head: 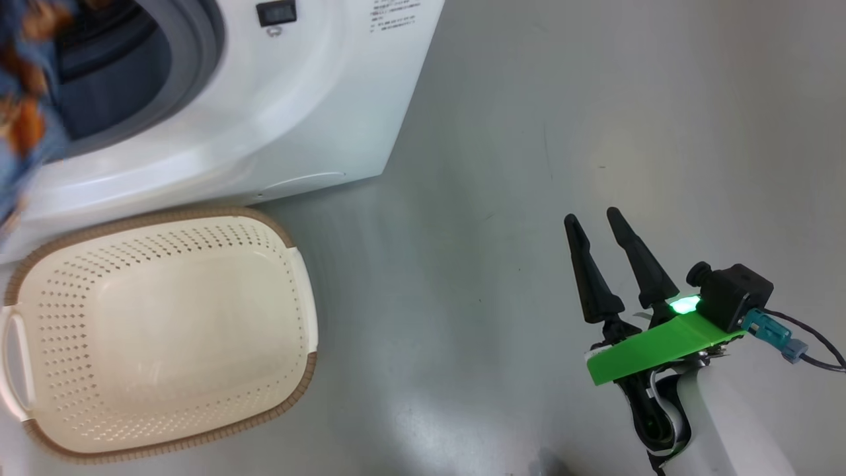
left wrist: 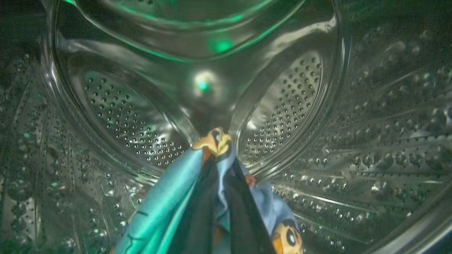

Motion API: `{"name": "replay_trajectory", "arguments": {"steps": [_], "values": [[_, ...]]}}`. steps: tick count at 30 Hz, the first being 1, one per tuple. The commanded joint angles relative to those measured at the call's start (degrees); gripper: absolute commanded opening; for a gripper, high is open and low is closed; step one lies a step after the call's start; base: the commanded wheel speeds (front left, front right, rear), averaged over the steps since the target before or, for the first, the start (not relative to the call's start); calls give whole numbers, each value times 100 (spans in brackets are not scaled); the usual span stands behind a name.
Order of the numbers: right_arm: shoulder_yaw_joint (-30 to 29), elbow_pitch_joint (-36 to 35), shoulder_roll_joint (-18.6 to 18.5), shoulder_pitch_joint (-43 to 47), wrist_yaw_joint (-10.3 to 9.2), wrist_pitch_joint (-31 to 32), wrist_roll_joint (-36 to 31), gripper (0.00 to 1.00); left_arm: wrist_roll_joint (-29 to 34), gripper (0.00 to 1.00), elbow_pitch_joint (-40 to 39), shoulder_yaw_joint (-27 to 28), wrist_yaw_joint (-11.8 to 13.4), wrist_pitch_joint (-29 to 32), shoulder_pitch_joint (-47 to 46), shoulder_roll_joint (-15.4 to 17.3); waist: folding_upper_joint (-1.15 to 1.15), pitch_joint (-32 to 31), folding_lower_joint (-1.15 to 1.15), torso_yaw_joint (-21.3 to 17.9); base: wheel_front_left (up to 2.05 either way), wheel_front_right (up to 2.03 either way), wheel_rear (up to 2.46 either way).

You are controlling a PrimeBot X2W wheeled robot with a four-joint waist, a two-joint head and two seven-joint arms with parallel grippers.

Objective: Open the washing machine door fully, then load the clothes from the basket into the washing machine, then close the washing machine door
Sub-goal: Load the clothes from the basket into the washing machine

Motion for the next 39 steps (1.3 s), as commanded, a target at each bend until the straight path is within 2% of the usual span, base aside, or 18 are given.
{"name": "replay_trajectory", "arguments": {"steps": [1, 4, 7, 8, 10, 11, 16, 24, 32, 39], "values": [[123, -138, 19, 12, 9, -27, -17, 100, 163, 0, -323, 229, 13, -30, 23, 236, 0, 35, 0, -16, 0, 0, 0], [137, -134, 39, -27, 9, -27, -12, 100, 429, 0, -621, 546, 7, -30, 193, 129, 0, 72, 0, -28, 0, 0, 0], [147, -125, 55, -35, 9, -27, -8, 100, 590, 0, -419, 666, -3, -30, 348, 31, 0, 69, 0, -22, 0, 0, 0], [146, -121, 59, -32, 9, -27, -7, 100, 611, 6, -313, 689, -6, -30, 371, 6, 0, 65, 0, -17, 0, 0, 0], [146, -114, 66, -22, 9, -27, -10, 100, 653, 47, -114, 717, -10, -30, 390, -20, 0, 53, 0, -5, 0, 0, 0], [144, -110, 69, -17, 9, -27, -12, 100, 656, 100, -2, 724, -12, -30, 388, -33, 0, 45, 0, 3, 0, 0, 0], [148, -84, 80, -23, 9, -27, -10, 100, 596, 100, 467, 542, -16, -30, 342, -59, 0, -2, 0, 53, 0, 0, 0], [153, -62, 70, -8, 9, -27, -19, 100, 239, 100, 1159, -68, -17, -30, 290, -62, 0, -89, 0, 148, 0, 0, 0], [57, -76, -20, 18, 9, -27, -44, 100, -121, 100, 615, -134, -17, -30, 748, -127, 0, -196, 0, 328, 0, 0, 0], [-12, -93, -85, 88, 9, -27, -70, 100, -56, 100, -186, 91, -17, -30, 1614, -299, 0, -339, 0, 494, 0, 0, 0]]}}
